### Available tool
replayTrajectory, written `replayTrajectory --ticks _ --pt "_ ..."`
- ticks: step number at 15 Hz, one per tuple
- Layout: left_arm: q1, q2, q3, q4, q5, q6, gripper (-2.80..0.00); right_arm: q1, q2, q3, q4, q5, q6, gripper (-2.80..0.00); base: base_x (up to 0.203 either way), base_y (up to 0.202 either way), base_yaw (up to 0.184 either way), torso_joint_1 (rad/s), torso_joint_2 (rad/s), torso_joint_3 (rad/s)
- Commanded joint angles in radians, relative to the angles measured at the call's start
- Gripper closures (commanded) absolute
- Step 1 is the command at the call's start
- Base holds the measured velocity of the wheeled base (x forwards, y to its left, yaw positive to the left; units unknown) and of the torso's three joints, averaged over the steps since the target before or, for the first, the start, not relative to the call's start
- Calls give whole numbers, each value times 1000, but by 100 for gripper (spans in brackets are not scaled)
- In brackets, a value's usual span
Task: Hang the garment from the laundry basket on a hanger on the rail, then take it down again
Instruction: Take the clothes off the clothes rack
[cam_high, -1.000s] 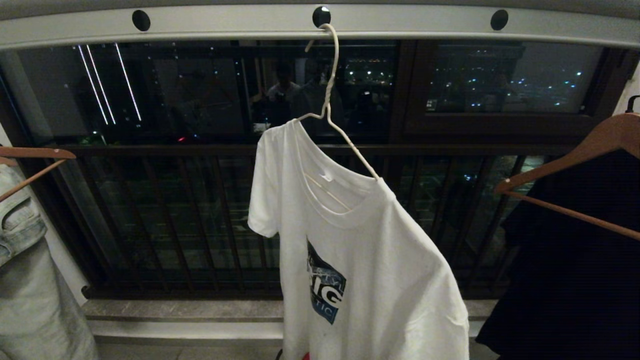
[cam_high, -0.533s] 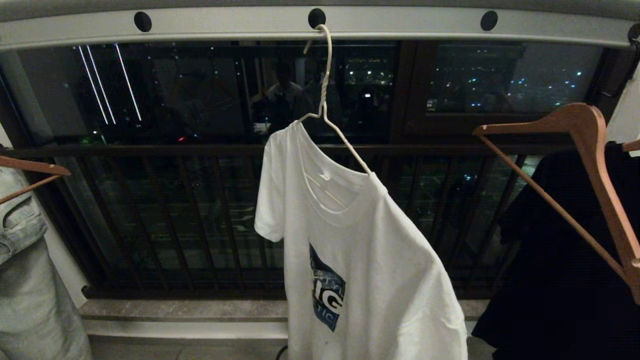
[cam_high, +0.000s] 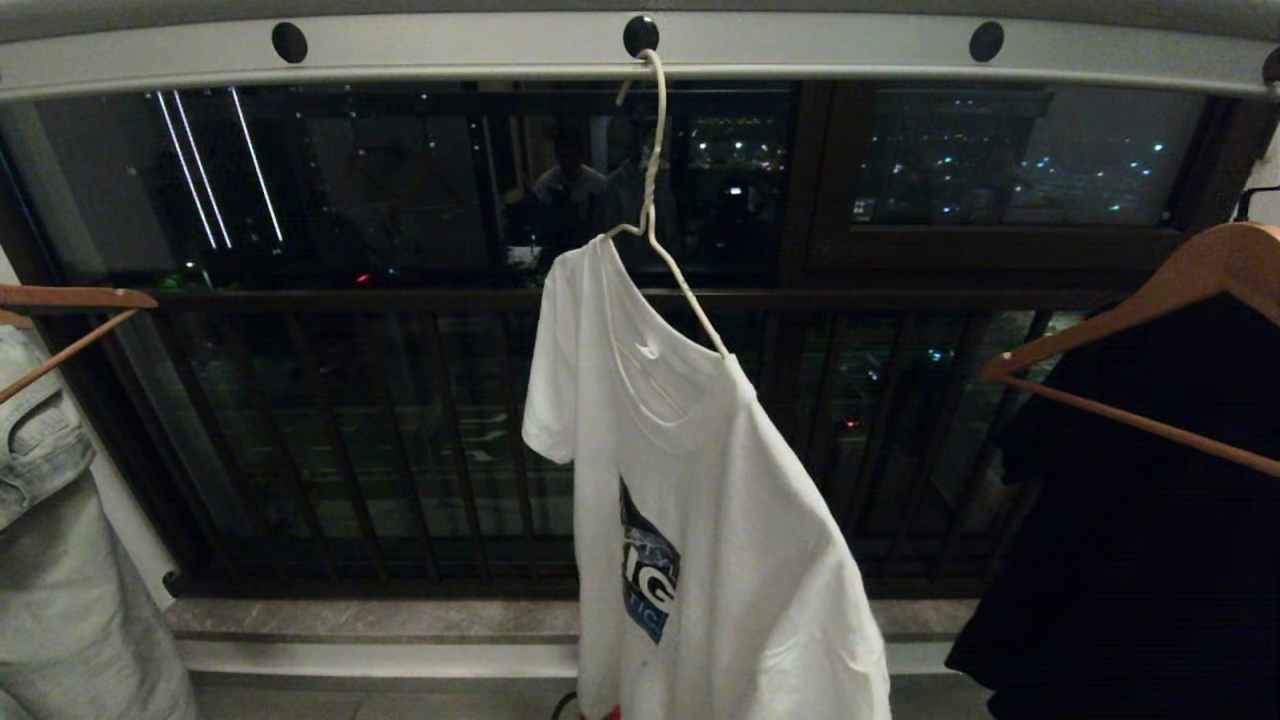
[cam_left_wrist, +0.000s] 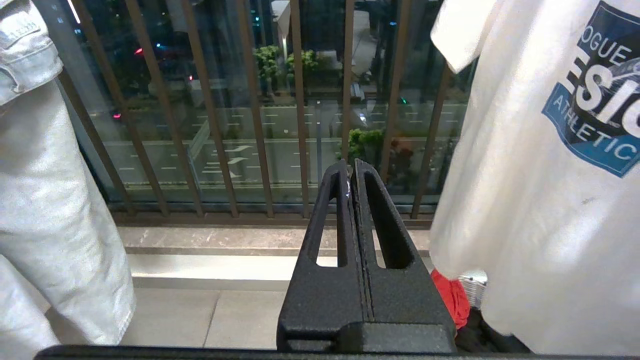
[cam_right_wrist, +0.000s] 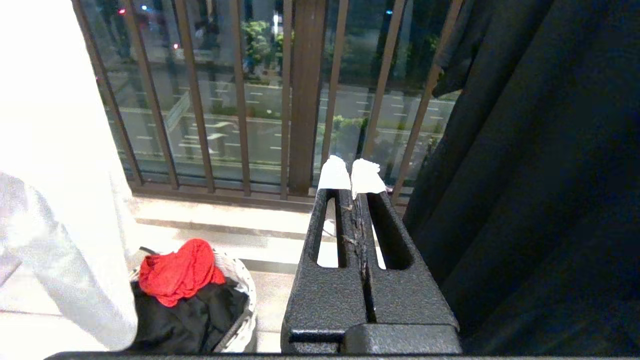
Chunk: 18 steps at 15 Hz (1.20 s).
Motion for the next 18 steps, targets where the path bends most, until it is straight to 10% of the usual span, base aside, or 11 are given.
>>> replayTrajectory --ticks 1,18 --pt "0 2 9 0 1 0 0 0 2 1 1 0 -1 0 0 0 0 0 0 0" --pt "0 2 9 0 1 0 0 0 2 -1 1 0 -16 0 0 0 0 0 0 0"
